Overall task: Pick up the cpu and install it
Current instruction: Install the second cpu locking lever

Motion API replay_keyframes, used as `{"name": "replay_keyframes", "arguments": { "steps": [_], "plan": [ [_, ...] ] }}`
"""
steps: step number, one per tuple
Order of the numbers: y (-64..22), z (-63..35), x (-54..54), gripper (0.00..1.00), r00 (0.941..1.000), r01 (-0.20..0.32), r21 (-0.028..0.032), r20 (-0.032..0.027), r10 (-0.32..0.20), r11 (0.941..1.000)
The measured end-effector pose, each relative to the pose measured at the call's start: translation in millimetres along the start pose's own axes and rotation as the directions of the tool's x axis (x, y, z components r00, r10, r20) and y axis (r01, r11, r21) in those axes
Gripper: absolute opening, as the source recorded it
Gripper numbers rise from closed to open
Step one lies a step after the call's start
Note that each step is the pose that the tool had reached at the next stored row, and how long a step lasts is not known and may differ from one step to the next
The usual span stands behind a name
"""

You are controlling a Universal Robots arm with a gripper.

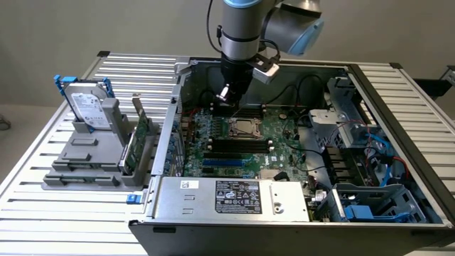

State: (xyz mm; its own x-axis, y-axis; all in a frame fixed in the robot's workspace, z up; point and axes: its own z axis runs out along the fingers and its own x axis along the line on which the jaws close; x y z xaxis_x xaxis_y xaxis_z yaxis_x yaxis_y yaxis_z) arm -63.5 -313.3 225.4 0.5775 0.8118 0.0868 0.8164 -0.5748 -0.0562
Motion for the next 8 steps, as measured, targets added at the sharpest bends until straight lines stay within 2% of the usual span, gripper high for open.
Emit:
{"name": "replay_keyframes", "arguments": {
  "steps": [8],
  "plan": [
    [7.1,1.4,4.9,0.11,1.0,0.0,0.0011,-0.0009,0.0,1.0]
  ]
}}
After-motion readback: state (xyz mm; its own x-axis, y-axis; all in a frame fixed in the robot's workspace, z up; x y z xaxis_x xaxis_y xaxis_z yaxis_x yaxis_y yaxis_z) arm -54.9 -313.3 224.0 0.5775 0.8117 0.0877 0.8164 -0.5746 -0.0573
